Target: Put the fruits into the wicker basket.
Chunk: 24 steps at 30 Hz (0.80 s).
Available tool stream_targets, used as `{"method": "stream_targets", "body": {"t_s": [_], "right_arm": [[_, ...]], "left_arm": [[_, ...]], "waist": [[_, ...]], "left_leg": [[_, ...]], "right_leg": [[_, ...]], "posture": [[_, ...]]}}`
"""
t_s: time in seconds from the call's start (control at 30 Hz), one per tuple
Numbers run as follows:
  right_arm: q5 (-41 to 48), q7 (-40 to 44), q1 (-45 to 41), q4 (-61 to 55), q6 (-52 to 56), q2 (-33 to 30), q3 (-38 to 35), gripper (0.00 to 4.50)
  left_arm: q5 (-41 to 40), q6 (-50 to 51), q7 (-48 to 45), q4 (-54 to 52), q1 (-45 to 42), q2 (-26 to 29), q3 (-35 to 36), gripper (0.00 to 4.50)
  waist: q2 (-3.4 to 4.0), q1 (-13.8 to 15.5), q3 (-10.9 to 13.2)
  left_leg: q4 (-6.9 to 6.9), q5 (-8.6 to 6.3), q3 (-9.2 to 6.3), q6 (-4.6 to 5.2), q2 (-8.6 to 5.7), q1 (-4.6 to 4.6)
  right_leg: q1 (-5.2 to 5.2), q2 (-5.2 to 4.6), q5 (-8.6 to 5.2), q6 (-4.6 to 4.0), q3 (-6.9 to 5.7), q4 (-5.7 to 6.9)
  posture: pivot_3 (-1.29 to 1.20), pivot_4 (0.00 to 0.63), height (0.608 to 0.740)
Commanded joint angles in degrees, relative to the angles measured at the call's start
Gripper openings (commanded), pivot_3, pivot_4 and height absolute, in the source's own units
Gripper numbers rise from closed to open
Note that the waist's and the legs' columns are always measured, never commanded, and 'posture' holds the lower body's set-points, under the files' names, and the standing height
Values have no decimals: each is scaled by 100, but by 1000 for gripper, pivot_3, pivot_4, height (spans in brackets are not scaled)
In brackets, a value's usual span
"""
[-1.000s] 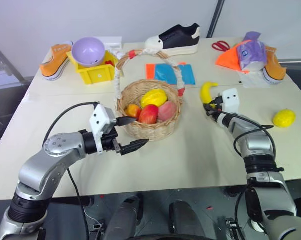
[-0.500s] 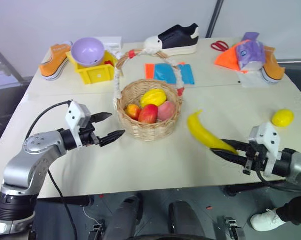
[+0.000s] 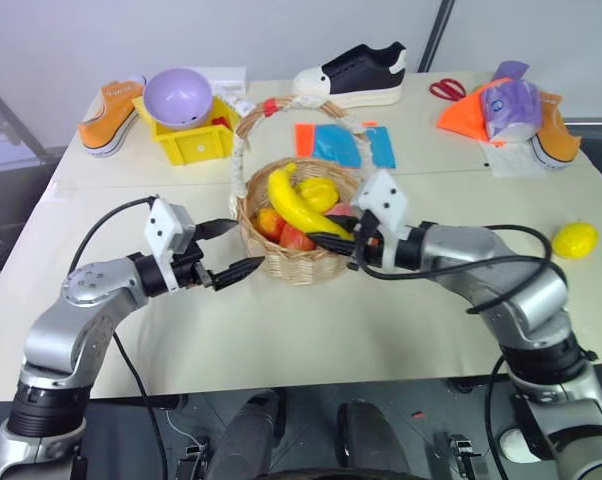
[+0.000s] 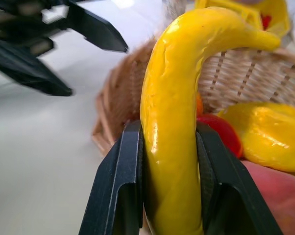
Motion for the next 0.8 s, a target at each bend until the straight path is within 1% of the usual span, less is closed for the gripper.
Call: {"method": "stream_targets", "body": {"t_s": [0.03, 0.07, 0.13, 0.17, 0.2, 0.3, 0.37, 0.4, 0.5, 0.53, 0.6, 0.63, 0.73, 0.8], "right_arm": [[-65, 19, -233, -111, -80, 67, -140, 2551], [-70, 38, -227, -149, -103, 58, -164, 3052], [99, 276, 34, -667, -217, -271, -520, 4023], [178, 354, 144, -871, -229, -390, -669, 4023], [579, 546, 417, -1191, -93, -613, -1167, 4023], [1435, 798, 1049, -1659, 230, -1030, -2247, 4023], [1399, 823, 1914, -1666, 293, -1306, -3113, 4023], [1323, 805, 2272, -1617, 275, -1382, -3431, 4023], [1224, 648, 2927, -1292, 199, -1400, -4072, 4023], [913, 364, 3148, -885, 42, -1284, -4341, 4274], [407, -66, 3403, -302, -255, -1147, -4602, 4274], [42, -460, 3400, -4, -431, -1069, -4605, 4274], [-801, -1440, 3124, 785, -844, -881, -4435, 4274], [-1102, -1786, 2905, 1314, -1080, -780, -4387, 4274]], "left_arm": [[-168, 99, 152, -471, 32, -71, 28, 4500], [-191, 131, 179, -525, 36, -93, 24, 4500], [-275, 249, 266, -674, -50, -194, -94, 4500], [-311, 296, 292, -735, -70, -221, -127, 4500], [-338, 341, 298, -803, -132, -263, -231, 4500], [-381, 417, 276, -891, -279, -350, -442, 4500], [-356, 445, 230, -884, -541, -513, -744, 4500], [-348, 454, 207, -871, -656, -589, -868, 4500], [-324, 472, 147, -825, -902, -760, -1133, 4500], [-296, 449, 100, -717, -1033, -863, -1254, 4500], [-252, 406, 36, -520, -1202, -1003, -1374, 4500], [-223, 384, -7, -428, -1257, -1031, -1395, 4500], [-202, 348, -137, -307, -1335, -1047, -1427, 4500], [-190, 341, -161, -303, -1335, -1057, -1454, 4500]], "waist": [[0, 0, 0], [0, 1, 0], [1, 24, 0], [1, 38, 0], [0, 74, 0], [-1, 148, 0], [-9, 174, -5], [-10, 196, -6], [-7, 138, -7], [-7, 121, -7], [-7, 128, -7], [-5, 126, -8], [3, 107, -11], [9, 105, -11]], "left_leg": [[1, 1, -1, -1, 1, 0], [1, 2, -2, -2, 1, 2], [4, 2, -5, -2, 2, 10], [5, 2, -5, -2, 1, 9], [9, 1, -5, -1, 1, 9], [11, 0, -3, 0, 0, 8], [12, 0, -5, 1, 1, 7], [18, -2, -6, 3, 2, 8], [29, -3, 3, 6, 1, 6], [36, -3, 3, 7, 2, 7], [53, -3, 2, 7, 5, 8], [60, -4, 1, 8, 5, 8], [65, -3, 4, 9, 4, 10], [64, -2, 4, 8, 5, 10]], "right_leg": [[0, 2, 1, 1, 0, 2], [0, 2, 2, 1, 0, 4], [-1, 4, 4, 0, -2, 4], [-1, 3, 4, 0, -2, 3], [0, 2, 3, 1, -2, 3], [12, 1, 4, 1, -2, 1], [27, 1, 4, 1, -5, 0], [32, 1, 3, 0, -7, -1], [35, 0, 1, -4, -2, -2], [37, 1, 1, -4, -2, -2], [44, 9, 0, -8, -2, 0], [49, 10, -3, -15, -4, 0], [46, 13, -3, -20, 4, 2], [39, 14, -1, -17, 8, 11]], "posture": [[0, 150, 740], [0, 150, 740], [0, 150, 740], [0, 150, 740], [0, 150, 740], [0, 150, 740], [0, 150, 740], [0, 150, 740], [0, 150, 740], [0, 150, 740], [0, 150, 740], [0, 150, 740], [0, 150, 740], [0, 150, 740]]}}
